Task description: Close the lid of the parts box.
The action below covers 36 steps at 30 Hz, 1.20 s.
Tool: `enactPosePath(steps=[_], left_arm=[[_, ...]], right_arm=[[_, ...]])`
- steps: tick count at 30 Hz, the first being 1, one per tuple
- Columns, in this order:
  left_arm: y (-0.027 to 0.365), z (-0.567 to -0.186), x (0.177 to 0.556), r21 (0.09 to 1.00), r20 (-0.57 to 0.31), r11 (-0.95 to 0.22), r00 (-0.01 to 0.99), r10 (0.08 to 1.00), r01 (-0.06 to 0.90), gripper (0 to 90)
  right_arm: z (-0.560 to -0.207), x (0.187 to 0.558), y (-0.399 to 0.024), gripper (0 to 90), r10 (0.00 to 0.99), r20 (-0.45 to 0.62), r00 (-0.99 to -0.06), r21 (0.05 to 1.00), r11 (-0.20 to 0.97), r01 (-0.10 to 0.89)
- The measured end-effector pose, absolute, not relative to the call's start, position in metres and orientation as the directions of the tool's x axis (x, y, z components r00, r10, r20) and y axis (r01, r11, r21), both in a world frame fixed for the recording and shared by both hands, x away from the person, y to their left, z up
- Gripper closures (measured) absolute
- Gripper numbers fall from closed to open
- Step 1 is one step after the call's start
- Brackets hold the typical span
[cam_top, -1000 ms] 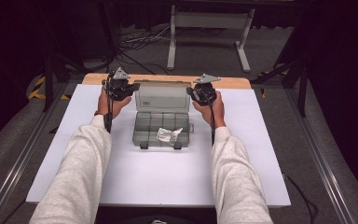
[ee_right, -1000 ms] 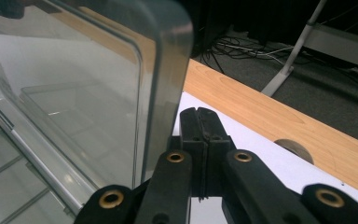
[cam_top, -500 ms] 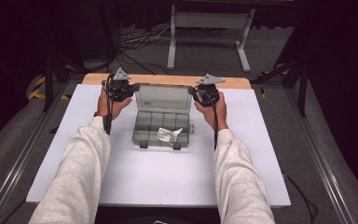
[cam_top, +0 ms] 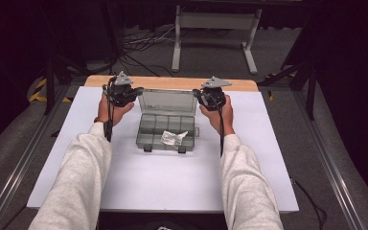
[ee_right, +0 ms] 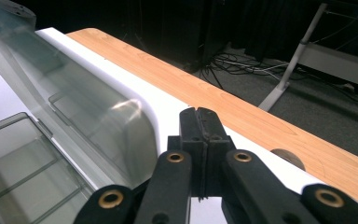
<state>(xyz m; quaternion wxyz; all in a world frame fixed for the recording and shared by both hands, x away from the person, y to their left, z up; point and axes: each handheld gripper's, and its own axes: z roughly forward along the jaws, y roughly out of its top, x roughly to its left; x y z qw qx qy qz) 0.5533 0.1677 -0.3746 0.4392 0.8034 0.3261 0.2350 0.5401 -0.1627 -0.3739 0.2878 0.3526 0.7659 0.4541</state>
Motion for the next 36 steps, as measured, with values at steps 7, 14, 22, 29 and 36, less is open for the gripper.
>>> enactPosePath(steps=[7,14,22,29,36], left_arm=[[0.167,-0.374,0.548,0.860,0.092,-0.399,0.675,0.732,0.316,89.9],[0.167,-0.373,0.546,0.857,0.112,-0.413,0.670,0.733,0.308,89.9],[0.167,-0.374,0.543,0.856,0.111,-0.412,0.665,0.738,0.314,89.8],[0.165,-0.371,0.538,0.846,0.130,-0.433,0.666,0.735,0.313,89.9],[0.167,-0.373,0.534,0.851,0.124,-0.422,0.663,0.738,0.311,90.0]], right_arm=[[-0.374,0.537,-0.163,90.0,0.806,-0.117,-0.580,0.898,0.335,0.285],[-0.374,0.536,-0.161,90.0,0.815,-0.123,-0.567,0.898,0.335,0.286],[-0.374,0.534,-0.160,90.0,0.823,-0.116,-0.555,0.898,0.326,0.296],[-0.372,0.530,-0.161,90.0,0.829,-0.110,-0.548,0.895,0.322,0.307],[-0.373,0.527,-0.159,90.0,0.828,-0.109,-0.550,0.898,0.319,0.303]])
